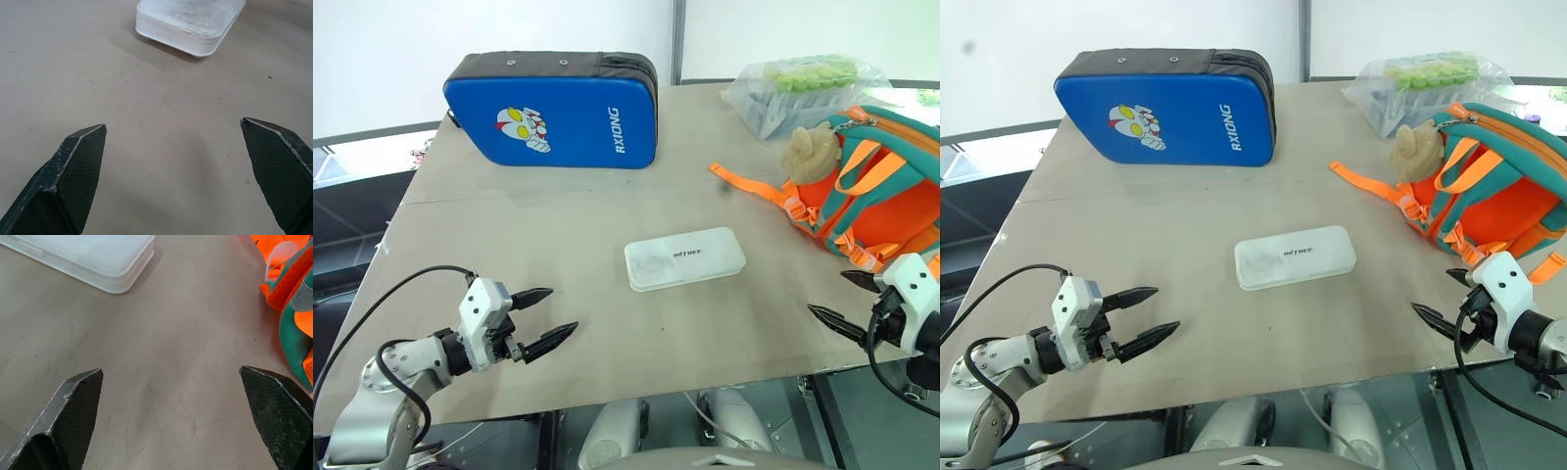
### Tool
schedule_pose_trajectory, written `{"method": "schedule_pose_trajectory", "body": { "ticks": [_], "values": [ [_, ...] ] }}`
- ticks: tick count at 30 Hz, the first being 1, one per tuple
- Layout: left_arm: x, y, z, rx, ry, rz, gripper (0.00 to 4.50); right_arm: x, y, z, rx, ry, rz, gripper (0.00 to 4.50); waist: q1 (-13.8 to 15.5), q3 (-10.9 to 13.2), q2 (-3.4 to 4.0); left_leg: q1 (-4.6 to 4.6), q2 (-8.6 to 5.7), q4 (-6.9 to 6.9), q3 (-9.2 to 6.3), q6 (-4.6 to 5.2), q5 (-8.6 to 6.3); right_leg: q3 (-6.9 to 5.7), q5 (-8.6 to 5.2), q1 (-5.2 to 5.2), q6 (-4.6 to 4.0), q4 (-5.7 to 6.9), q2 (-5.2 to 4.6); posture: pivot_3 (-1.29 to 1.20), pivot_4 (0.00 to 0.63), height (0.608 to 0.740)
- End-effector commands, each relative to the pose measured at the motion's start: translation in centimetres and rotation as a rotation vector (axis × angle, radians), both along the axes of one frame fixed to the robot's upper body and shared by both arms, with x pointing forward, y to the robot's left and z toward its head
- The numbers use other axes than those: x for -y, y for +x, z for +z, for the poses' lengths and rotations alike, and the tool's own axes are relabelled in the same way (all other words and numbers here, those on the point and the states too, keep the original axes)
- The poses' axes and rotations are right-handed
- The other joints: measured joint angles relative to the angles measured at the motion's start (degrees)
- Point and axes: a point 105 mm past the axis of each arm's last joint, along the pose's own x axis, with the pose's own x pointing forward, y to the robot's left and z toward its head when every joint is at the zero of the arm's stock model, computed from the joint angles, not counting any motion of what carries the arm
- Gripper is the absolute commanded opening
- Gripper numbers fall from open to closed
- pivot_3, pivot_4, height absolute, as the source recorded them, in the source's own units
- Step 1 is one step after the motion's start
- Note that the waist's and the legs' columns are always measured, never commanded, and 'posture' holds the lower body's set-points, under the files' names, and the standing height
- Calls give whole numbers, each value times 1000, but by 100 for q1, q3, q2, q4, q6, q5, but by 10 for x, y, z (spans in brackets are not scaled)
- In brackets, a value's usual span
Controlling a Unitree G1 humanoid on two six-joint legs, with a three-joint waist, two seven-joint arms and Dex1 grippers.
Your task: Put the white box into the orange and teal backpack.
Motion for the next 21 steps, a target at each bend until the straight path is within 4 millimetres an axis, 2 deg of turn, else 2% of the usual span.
{"method": "schedule_pose_trajectory", "body": {
  "ticks": [1,3,5,7,8,9,11,12,13,14,15,17,18,19,21],
  "values": [
    [3,9,15,45,-23,13,4500,-10,4,6,62,13,10,4411,12,0,0,0,0,0,0,0,0,0,0,0,0,0,0,0,150,740],
    [17,21,28,71,-88,37,4500,-30,12,9,103,74,19,4411,26,1,-2,1,2,2,-8,0,0,-9,0,3,0,0,1,0,150,740],
    [25,26,35,73,-121,46,4500,-39,18,10,112,109,19,4411,25,4,4,2,2,4,-11,-1,1,-11,0,5,2,1,1,0,150,740],
    [31,29,36,55,-128,50,4500,-43,27,9,105,134,-8,3914,19,3,5,2,0,5,-10,-1,1,-9,1,6,1,2,1,0,150,740],
    [33,30,34,42,-120,58,3996,-45,32,9,103,141,-25,3639,9,4,5,3,-1,4,-9,-1,0,-8,2,6,1,2,1,0,150,740],
    [34,32,32,28,-112,70,3856,-46,38,9,105,141,-43,3291,5,4,6,3,-2,4,-7,-1,0,-5,2,5,0,2,2,0,150,740],
    [42,38,31,15,-114,96,2820,-51,55,11,133,118,-85,2202,-9,5,6,-1,-4,0,-7,-5,2,-3,2,-2,0,0,2,0,150,740],
    [45,42,30,11,-113,119,2606,-54,64,12,148,110,-104,2014,-3,5,6,-2,-4,1,-7,-5,2,-3,2,-3,0,0,2,0,150,740],
    [47,46,28,3,-119,146,2194,-56,71,13,159,107,-125,1628,-2,6,7,-2,-4,-2,-8,-6,3,-5,2,-4,-1,0,2,0,150,740],
    [50,49,27,-9,-128,173,1784,-58,77,12,162,103,-140,1184,3,7,9,-3,-5,0,-7,-9,5,-4,2,-5,-1,2,2,0,150,740],
    [57,56,19,-26,-123,227,1166,-63,89,12,181,59,-164,587,11,6,8,-5,-6,-2,-9,-11,6,-5,3,-8,-1,1,2,0,150,740],
    [70,64,7,-57,-114,285,616,-72,102,11,192,5,-167,39,25,6,13,-5,-9,-2,-10,-30,17,-6,3,-9,-2,4,2,0,150,740],
    [74,67,3,-64,-103,311,211,-73,108,11,205,-19,-174,0,26,6,12,-8,-13,-2,-7,-30,18,-2,4,-13,-1,4,2,0,150,740],
    [75,70,0,-73,-98,334,41,-74,111,10,209,-36,-177,0,27,5,9,-11,-15,-1,-6,-30,18,-3,4,-13,-1,4,4,0,150,740],
    [79,74,-8,-98,-82,358,41,-77,117,5,210,-80,-161,0,27,4,9,-12,-16,-1,-8,-30,18,-3,4,-14,-1,3,3,0,150,740]
  ]
}}
